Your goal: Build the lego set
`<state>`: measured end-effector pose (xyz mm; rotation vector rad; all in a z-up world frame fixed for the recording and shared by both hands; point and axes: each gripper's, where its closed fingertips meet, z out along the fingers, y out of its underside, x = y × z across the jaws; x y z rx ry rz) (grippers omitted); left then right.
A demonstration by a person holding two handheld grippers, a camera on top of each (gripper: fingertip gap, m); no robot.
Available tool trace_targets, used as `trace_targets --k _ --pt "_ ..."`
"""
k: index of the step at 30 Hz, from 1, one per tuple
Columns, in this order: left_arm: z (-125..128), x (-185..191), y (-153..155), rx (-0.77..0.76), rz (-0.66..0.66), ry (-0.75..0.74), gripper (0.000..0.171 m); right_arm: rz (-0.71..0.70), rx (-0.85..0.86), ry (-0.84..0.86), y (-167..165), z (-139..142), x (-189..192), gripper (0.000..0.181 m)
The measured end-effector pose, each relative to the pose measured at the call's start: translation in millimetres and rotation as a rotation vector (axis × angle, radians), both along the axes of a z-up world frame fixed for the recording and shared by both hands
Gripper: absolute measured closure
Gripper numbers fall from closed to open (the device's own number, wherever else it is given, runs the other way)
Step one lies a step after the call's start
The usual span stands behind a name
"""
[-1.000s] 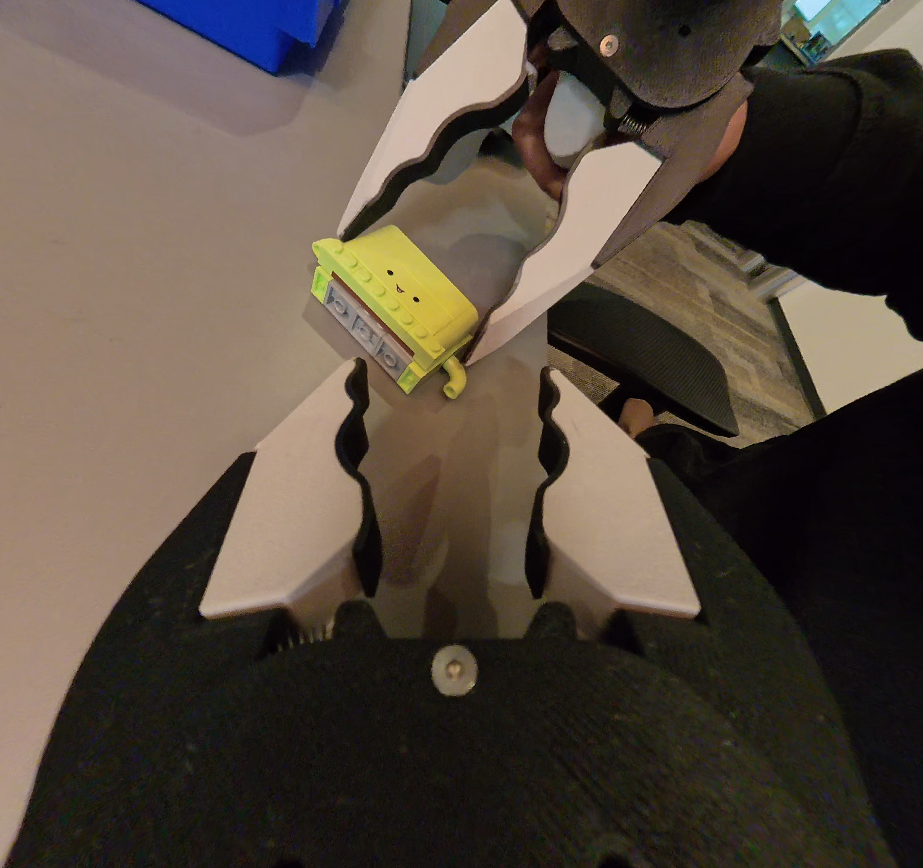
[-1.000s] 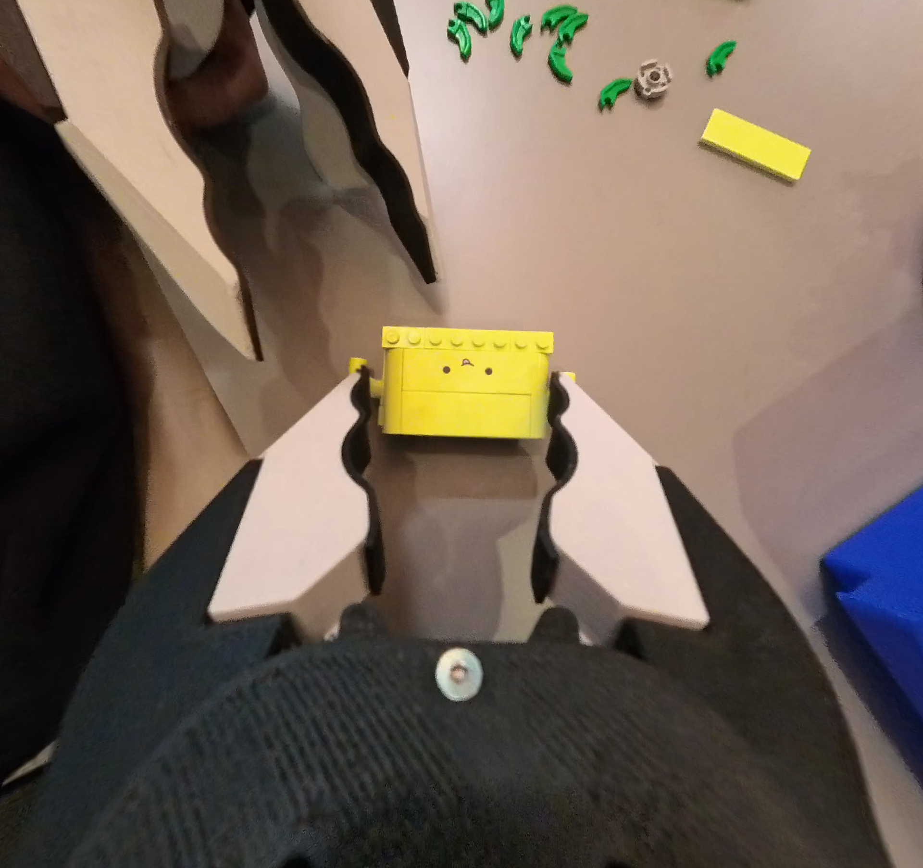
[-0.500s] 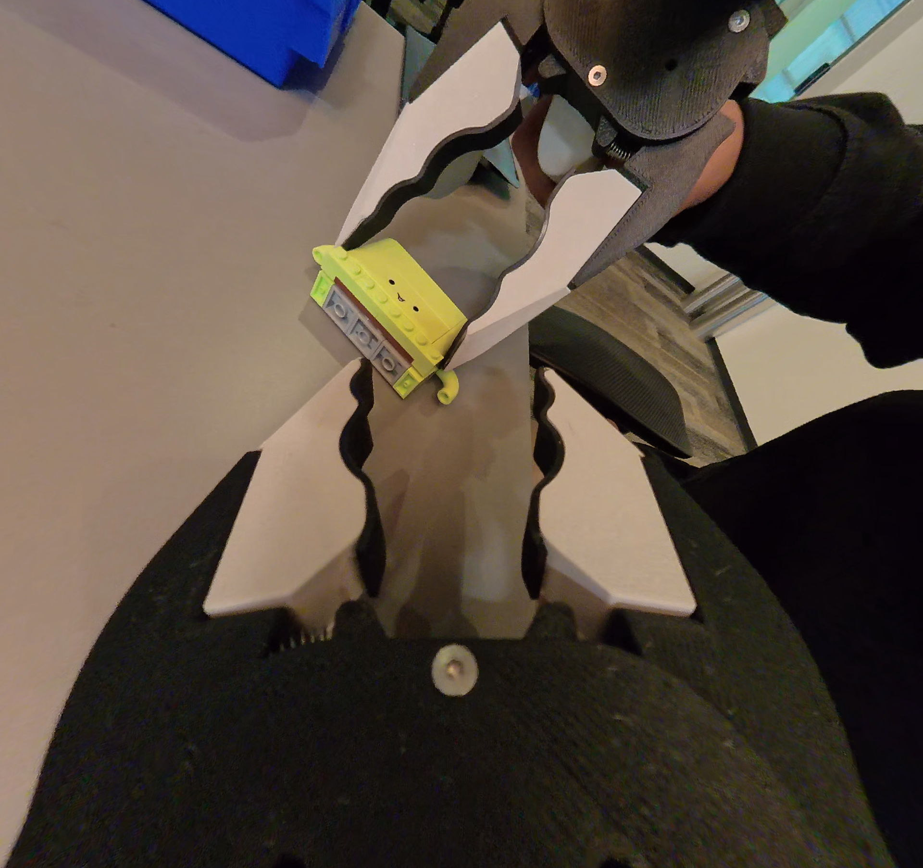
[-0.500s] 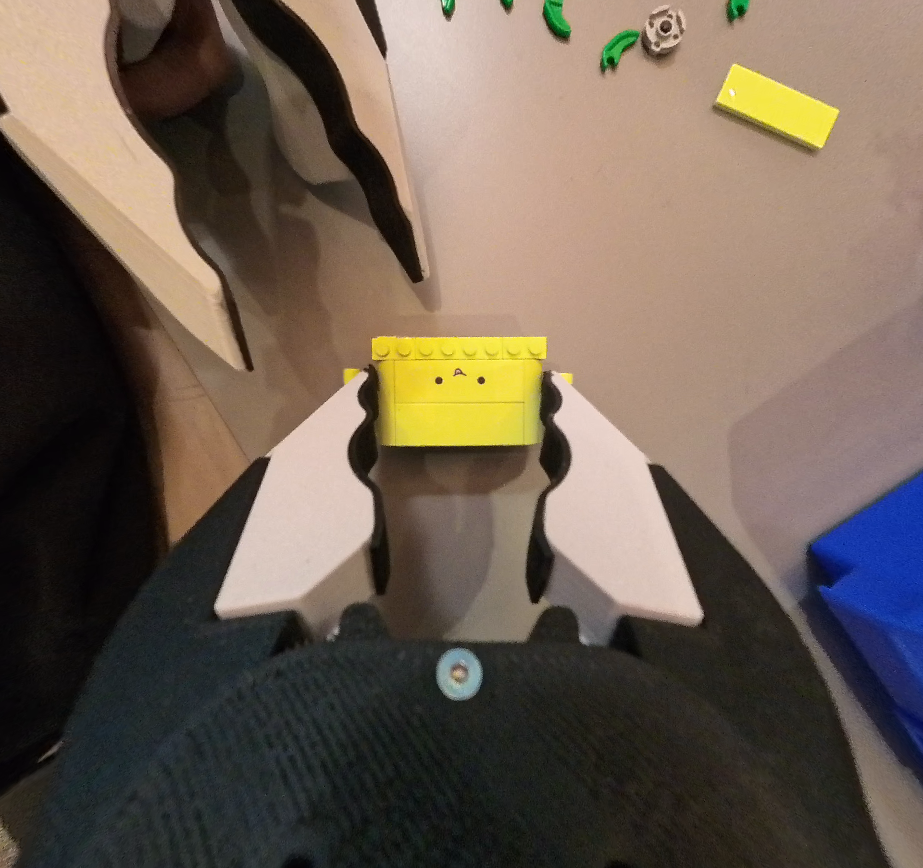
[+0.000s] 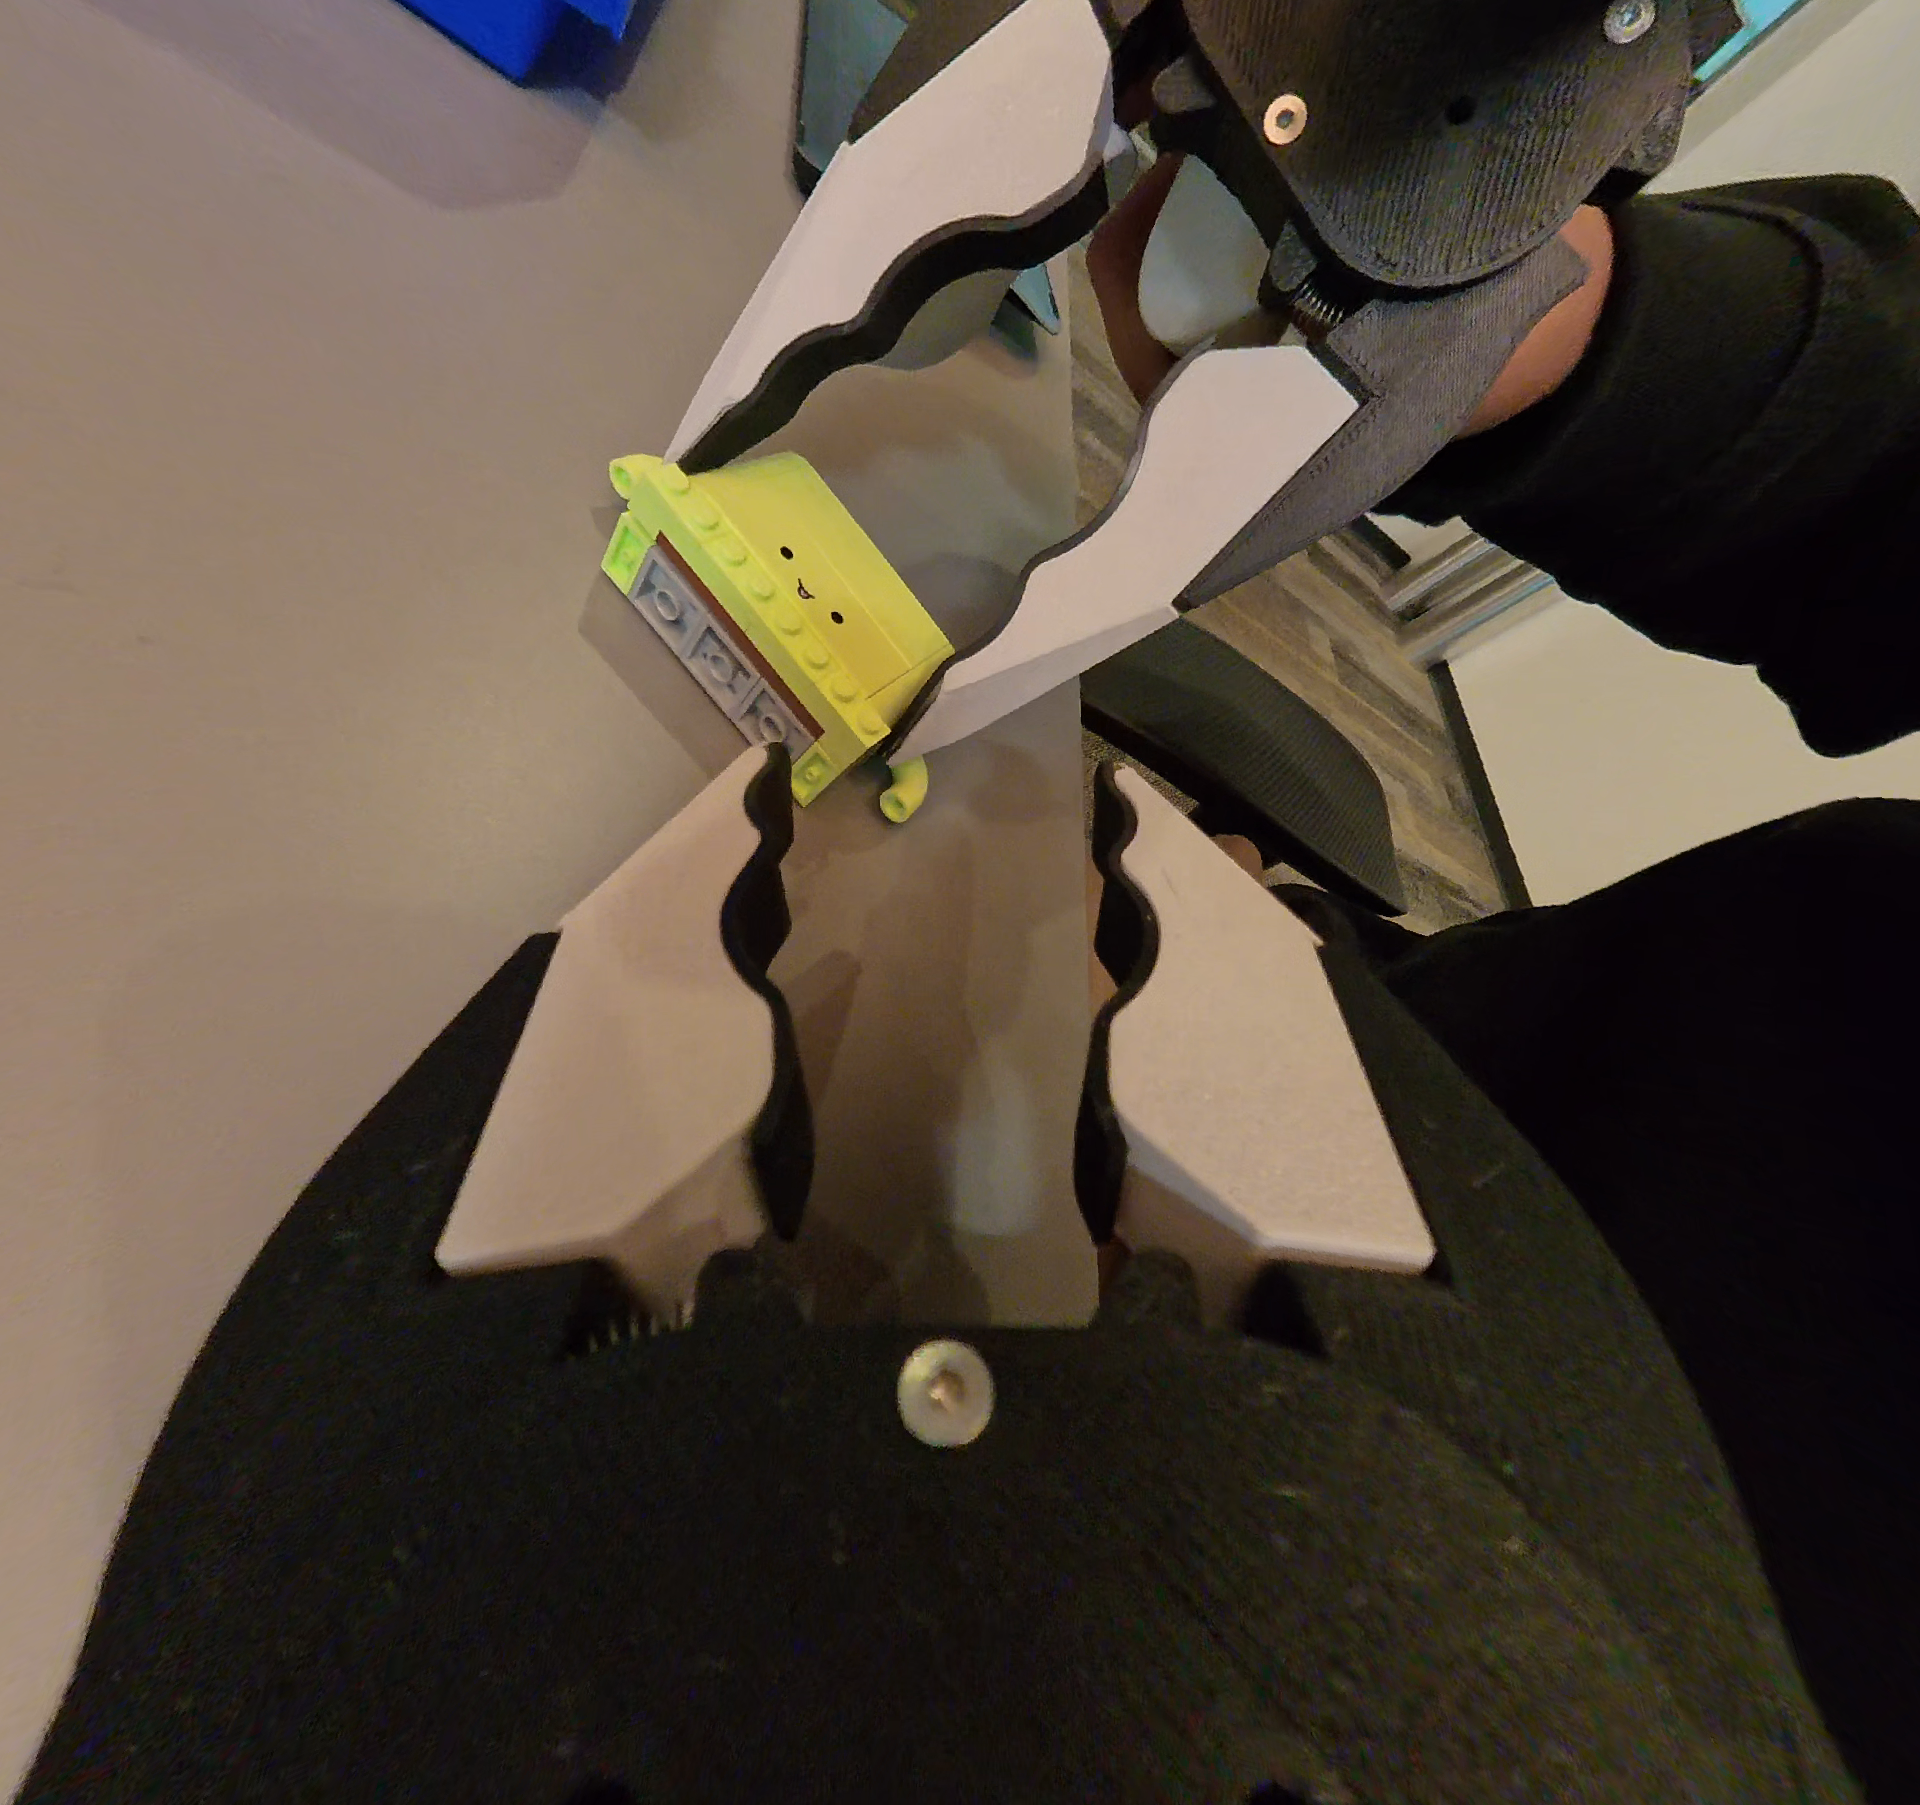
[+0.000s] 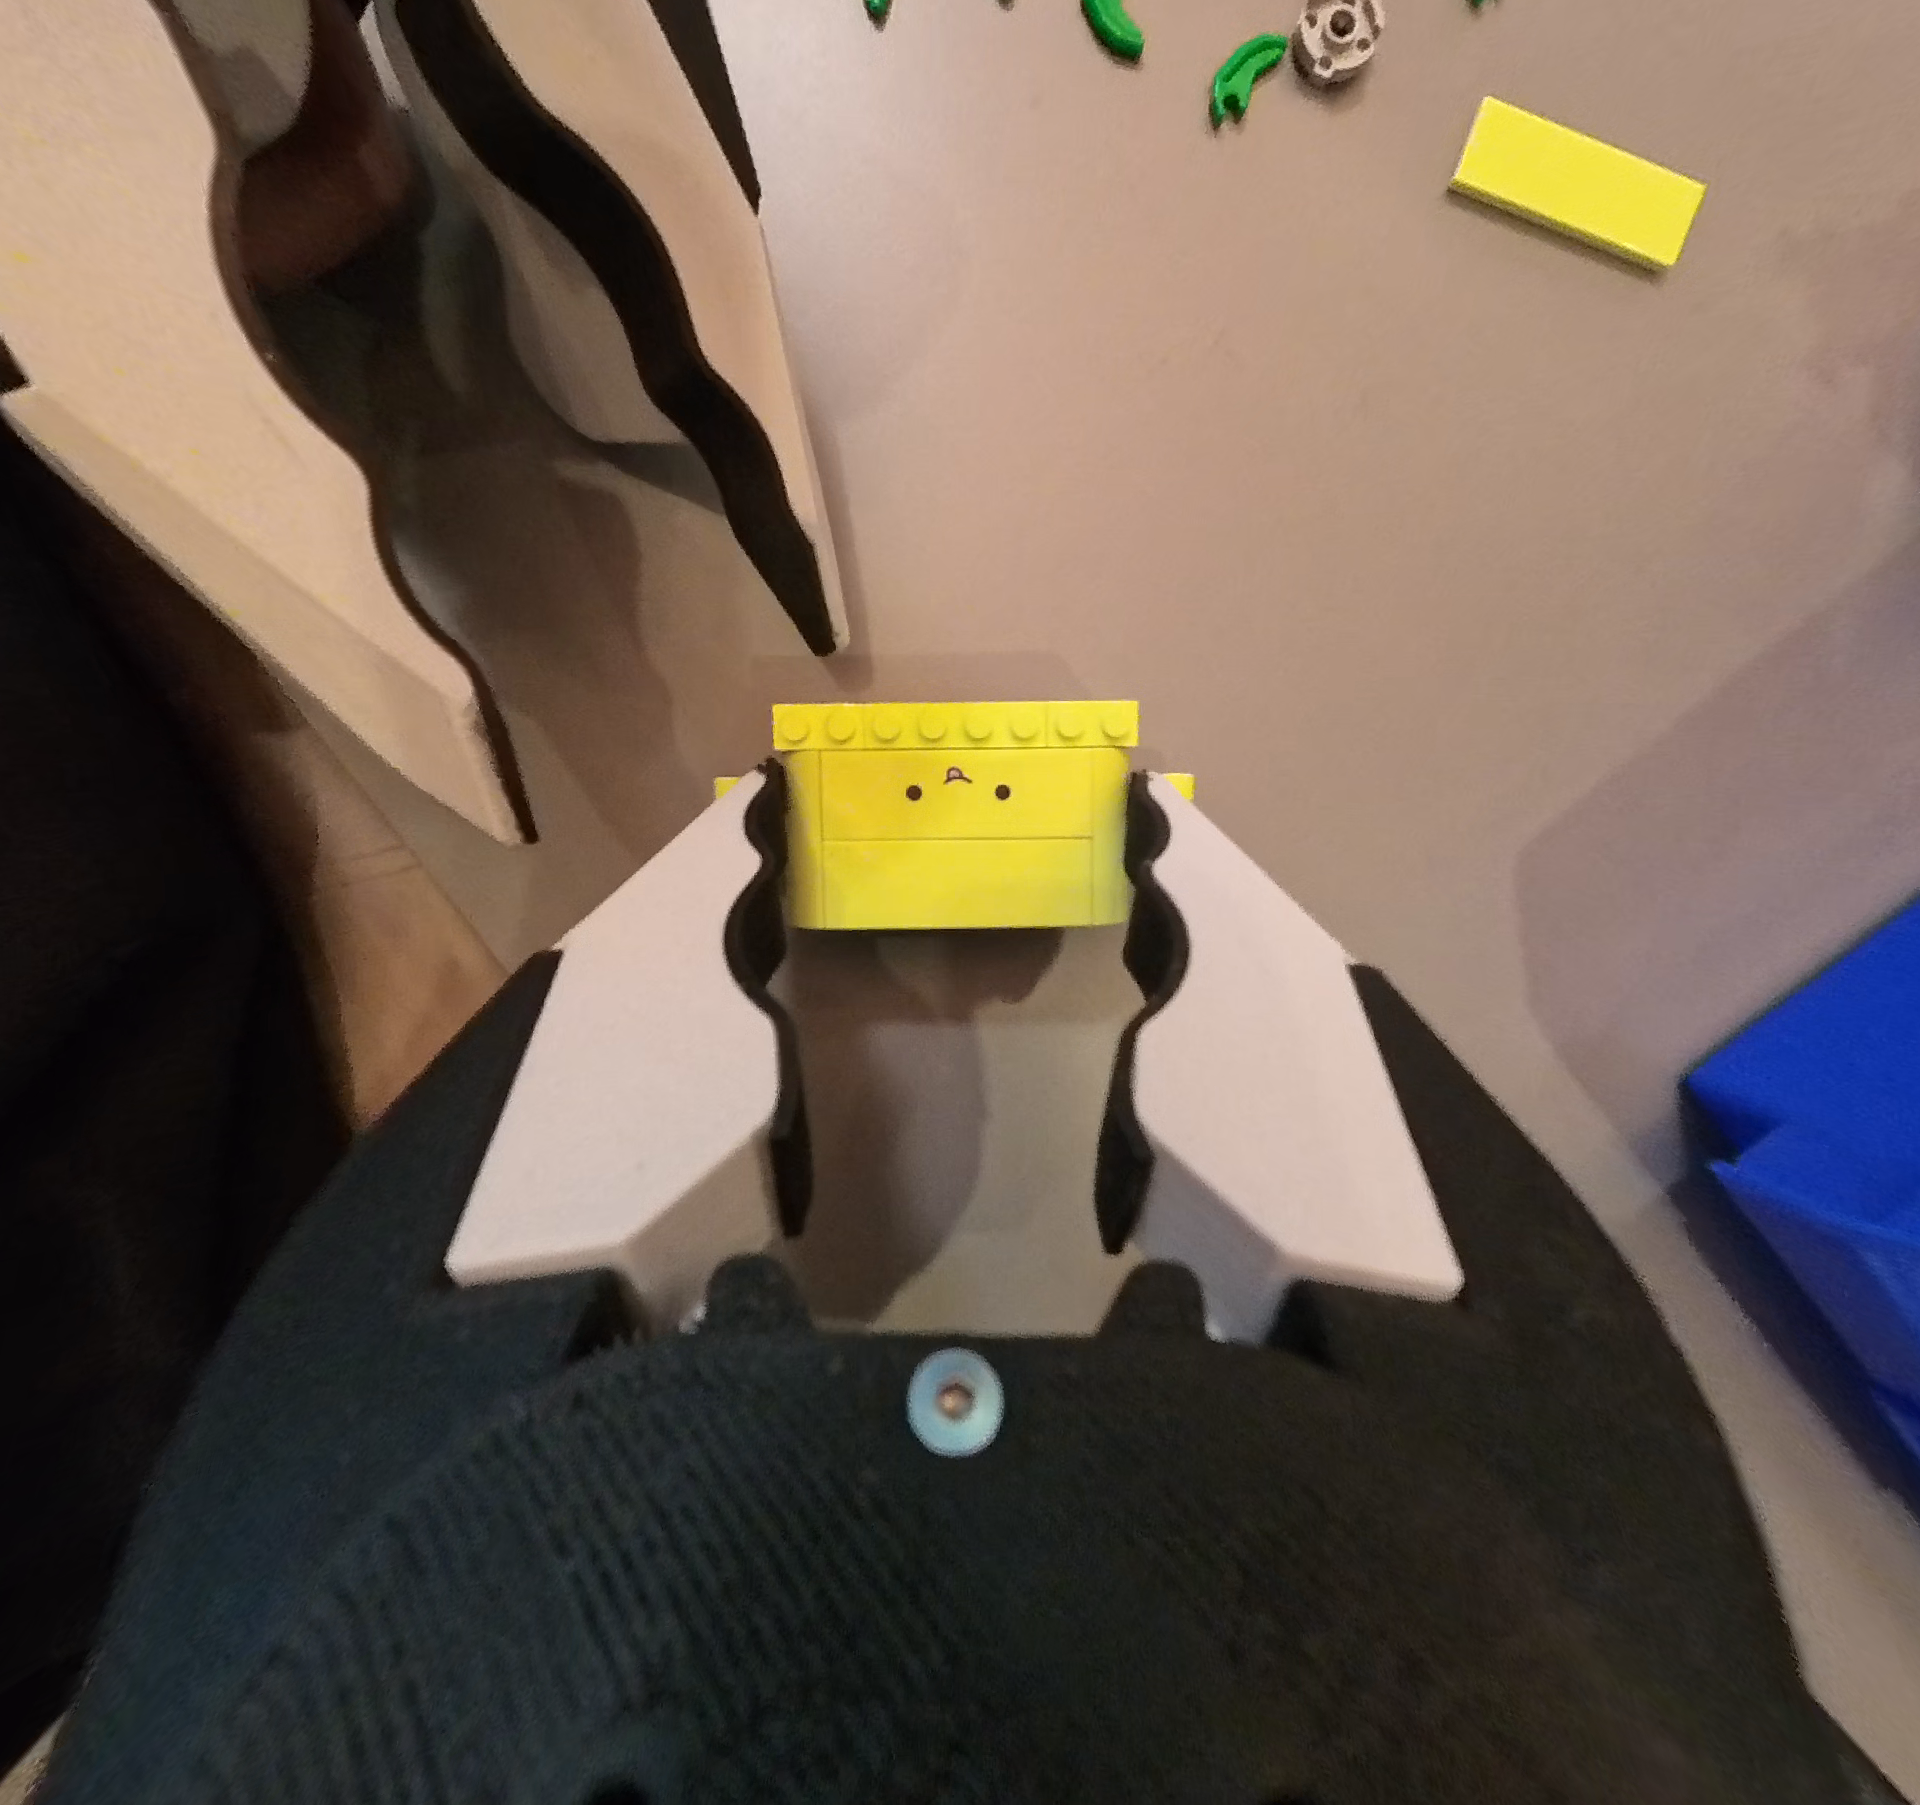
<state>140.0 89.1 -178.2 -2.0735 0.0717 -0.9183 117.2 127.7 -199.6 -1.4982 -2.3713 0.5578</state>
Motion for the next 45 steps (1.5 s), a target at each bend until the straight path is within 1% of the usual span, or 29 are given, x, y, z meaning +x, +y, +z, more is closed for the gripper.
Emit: trace_targets --k 17,26,27,28,29,30,31,32,33,35,38,39,45 --pt "-0.4 0.4 -0.3 -0.005 -0.005 -0.006 0.115 0.018 -0.064 -0.007 0.7 -2.2 -2.6 0.116" --pt "-1.2 0.6 -0.3 -0.010 -0.006 -0.005 0.115 -0.003 -0.093 0.036 0.6 -1.8 -3.8 0.116" --pt "-1.4 0.5 -0.2 -0.010 -0.005 -0.003 0.115 -0.002 -0.088 0.042 1.2 -1.5 -3.4 0.112" --pt "-1.6 0.4 -0.1 -0.010 -0.003 0.000 0.115 -0.005 -0.081 0.061 2.2 0.5 -4.5 0.098" --pt "-1.6 0.3 -0.1 -0.010 -0.002 0.001 0.115 -0.011 -0.080 0.093 3.0 5.0 -6.6 0.092" --pt "-1.7 0.2 -0.1 -0.010 -0.001 0.002 0.115 -0.020 -0.083 0.126 3.8 10.9 -8.6 0.093" --pt "-1.9 0.1 0.0 -0.010 -0.001 0.002 0.115 -0.026 -0.088 0.152 3.9 16.4 -9.8 0.095" --pt "-1.9 0.1 0.0 -0.011 -0.001 0.001 0.115 -0.028 -0.093 0.164 3.6 20.0 -9.5 0.102" --pt "-2.0 0.1 0.0 -0.012 -0.001 0.000 0.115 -0.026 -0.096 0.166 2.7 21.7 -8.3 0.113" --pt "-2.1 -0.1 0.1 -0.014 -0.002 -0.004 0.115 -0.013 -0.092 0.157 0.8 21.1 -4.8 0.140" --pt "-1.9 -0.4 0.3 -0.014 0.000 -0.007 0.115 0.010 -0.088 0.131 -1.2 15.3 -0.9 0.175" --pt "-1.9 -0.6 0.3 -0.014 0.001 -0.008 0.115 0.014 -0.102 0.126 -2.9 14.1 -0.5 0.181" --pt "-1.6 -1.3 0.4 -0.012 0.004 -0.011 0.115 0.003 -0.149 0.078 -4.2 13.1 -0.1 0.181"
